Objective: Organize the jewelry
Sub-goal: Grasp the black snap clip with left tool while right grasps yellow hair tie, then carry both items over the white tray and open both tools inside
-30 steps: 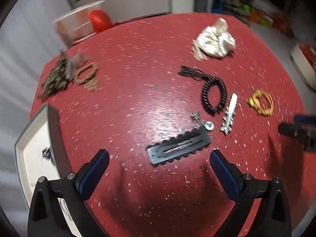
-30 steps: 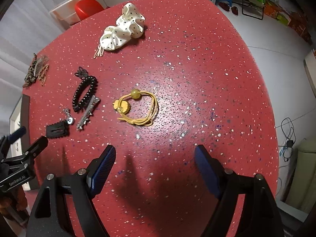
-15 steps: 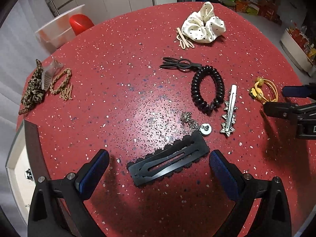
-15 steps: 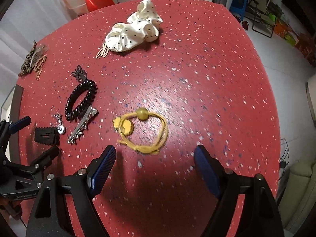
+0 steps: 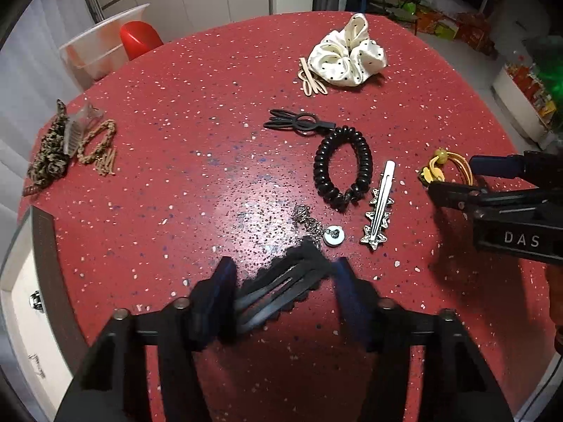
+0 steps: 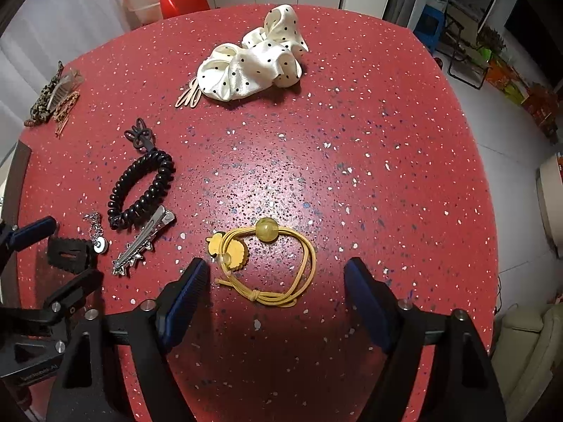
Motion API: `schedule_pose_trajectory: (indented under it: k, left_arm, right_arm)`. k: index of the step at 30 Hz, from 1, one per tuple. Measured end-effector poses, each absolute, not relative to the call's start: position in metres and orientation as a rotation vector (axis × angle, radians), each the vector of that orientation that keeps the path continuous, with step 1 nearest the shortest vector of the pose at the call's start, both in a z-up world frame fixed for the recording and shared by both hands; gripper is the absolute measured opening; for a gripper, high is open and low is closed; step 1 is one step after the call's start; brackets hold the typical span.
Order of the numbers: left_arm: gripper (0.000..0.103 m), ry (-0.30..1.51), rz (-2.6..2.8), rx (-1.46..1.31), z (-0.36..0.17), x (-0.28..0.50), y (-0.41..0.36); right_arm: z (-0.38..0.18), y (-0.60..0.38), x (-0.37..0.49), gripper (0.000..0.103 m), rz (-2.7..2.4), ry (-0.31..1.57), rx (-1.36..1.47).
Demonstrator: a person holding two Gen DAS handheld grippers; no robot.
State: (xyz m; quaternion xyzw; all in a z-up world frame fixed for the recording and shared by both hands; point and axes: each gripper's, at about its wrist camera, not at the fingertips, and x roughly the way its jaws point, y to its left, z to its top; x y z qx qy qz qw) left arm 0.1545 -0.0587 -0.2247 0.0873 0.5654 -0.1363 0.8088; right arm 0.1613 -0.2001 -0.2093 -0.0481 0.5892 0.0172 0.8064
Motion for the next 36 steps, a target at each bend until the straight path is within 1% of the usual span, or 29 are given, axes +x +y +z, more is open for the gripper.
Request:
schedule_pose_trajectory:
  k: [1, 2, 4, 5, 7, 8, 9, 10, 18, 26, 36]
  left_arm:
    - [0.046, 1.211, -0.292, 0.182, -0.224, 0.155, -0.059]
    - [0.045, 1.216, -0.291, 0.175, -0.224, 0.155, -0.059]
    - [0.045, 1.221, -0.284, 0.163, -0.224, 0.155, -0.058]
    - [0.045, 1.224, -0.280, 0.151, -0.224, 0.155, -0.056]
    - [0.045, 1.226, -0.274, 0.135, -0.223, 0.154, -0.054]
    - [0.044, 1.227, -0.273, 0.129, -0.222, 0.153, -0.051]
    - [0.044, 1.227, -0.273, 0.116, -0.221, 0.153, -0.049]
    - [0.044, 1.227, -0.274, 0.106, -0.221, 0.152, -0.047]
    - [0.044, 1.233, -0.270, 0.016, -0.214, 0.138, -0.029]
    - [0.044, 1.219, -0.261, -0.028, -0.193, 0.120, -0.020]
    - [0.044, 1.223, -0.249, -0.073, -0.182, 0.105, -0.014]
  right_arm:
    - [-0.208, -0.200, 0.159, 0.067, 0.041, 1.258, -0.103]
    - [-0.206, -0.200, 0.159, 0.064, 0.043, 1.255, -0.108]
    - [-0.204, -0.200, 0.157, 0.049, 0.045, 1.253, -0.107]
    - [-0.203, -0.199, 0.155, 0.045, 0.046, 1.253, -0.104]
    - [-0.202, -0.198, 0.155, 0.029, 0.045, 1.252, -0.101]
    - [-0.202, -0.197, 0.155, 0.024, 0.048, 1.251, -0.098]
    - [-0.202, -0.198, 0.156, 0.013, 0.047, 1.252, -0.096]
    - [-0.203, -0.197, 0.157, 0.005, 0.044, 1.251, -0.096]
    - [-0.196, -0.210, 0.151, 0.005, 0.047, 1.255, 0.011]
    - [-0.184, -0.226, 0.138, 0.005, 0.057, 1.268, 0.132]
    - [-0.167, -0.234, 0.113, 0.005, 0.059, 1.271, 0.166]
